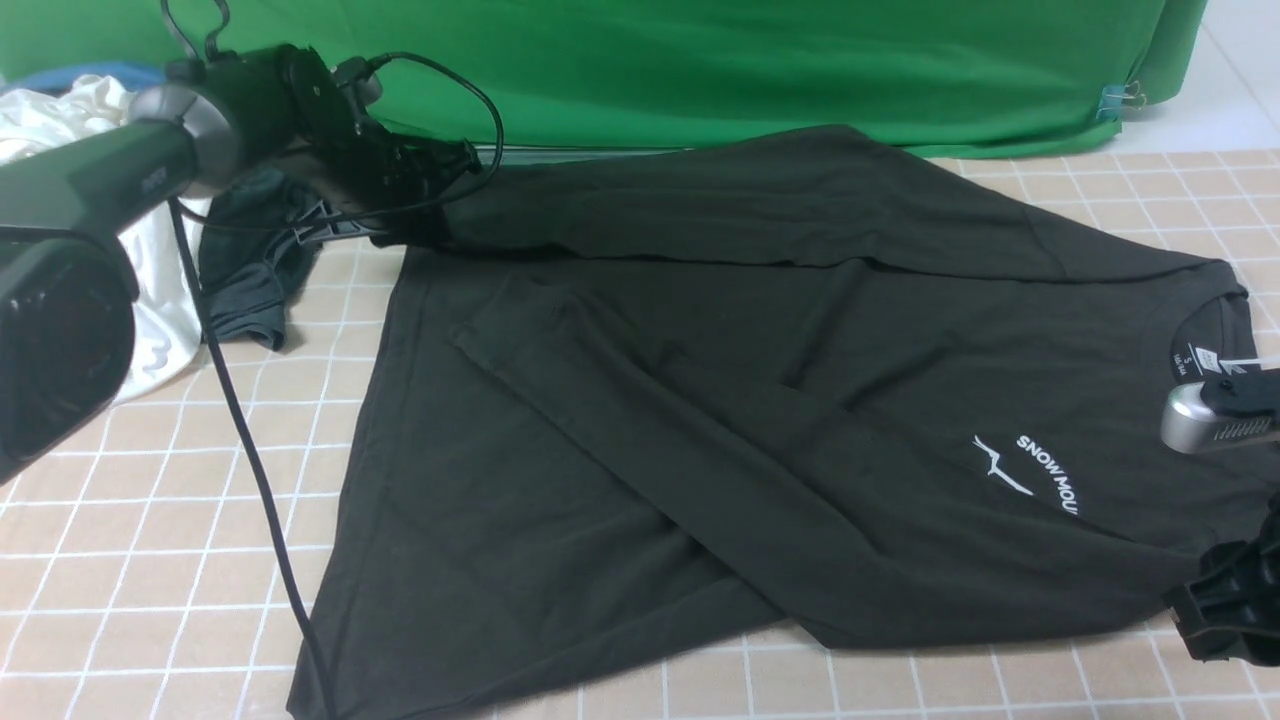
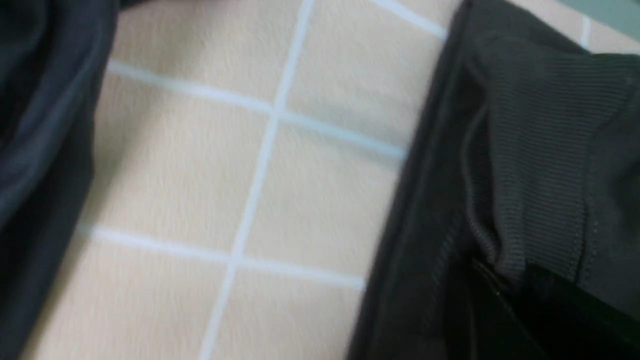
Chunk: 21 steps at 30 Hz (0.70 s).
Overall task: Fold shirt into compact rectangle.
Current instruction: 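Grab the top left corner of the dark shirt with the left gripper, then fold the left side of the dark shirt inward over its body with the left gripper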
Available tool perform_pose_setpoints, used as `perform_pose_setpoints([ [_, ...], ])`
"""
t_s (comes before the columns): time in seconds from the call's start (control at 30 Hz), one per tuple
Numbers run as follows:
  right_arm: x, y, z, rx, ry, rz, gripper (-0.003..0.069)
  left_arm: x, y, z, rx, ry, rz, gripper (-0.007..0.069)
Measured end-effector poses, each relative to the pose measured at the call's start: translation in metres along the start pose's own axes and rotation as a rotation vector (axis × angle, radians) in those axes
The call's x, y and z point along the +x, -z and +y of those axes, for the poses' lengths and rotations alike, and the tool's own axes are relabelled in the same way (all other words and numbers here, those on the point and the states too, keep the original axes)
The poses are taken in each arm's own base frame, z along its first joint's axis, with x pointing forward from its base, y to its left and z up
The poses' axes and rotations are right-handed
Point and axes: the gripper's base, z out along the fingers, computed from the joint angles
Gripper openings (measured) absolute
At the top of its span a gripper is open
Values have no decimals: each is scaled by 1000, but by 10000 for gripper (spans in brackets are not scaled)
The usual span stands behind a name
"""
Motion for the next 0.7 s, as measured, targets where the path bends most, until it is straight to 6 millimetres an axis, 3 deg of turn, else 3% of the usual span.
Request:
perform_pose_setpoints([
  [0.07,0,0,0,0,0,0,326,-4,25,-7,10,-3,24,34],
  [0.17,0,0,0,0,0,0,326,-6,41,-12,20,-1,39,34],
  [0.4,0,0,0,0,0,0,326,-9,100,-32,98,45,101,34],
  [0.57,0,0,0,0,0,0,326,-2,174,-53,165,64,170,34],
  [0.63,0,0,0,0,0,0,325,2,195,-56,147,69,172,34],
  [0.7,0,0,0,0,0,1,325,5,202,-55,139,78,172,34],
])
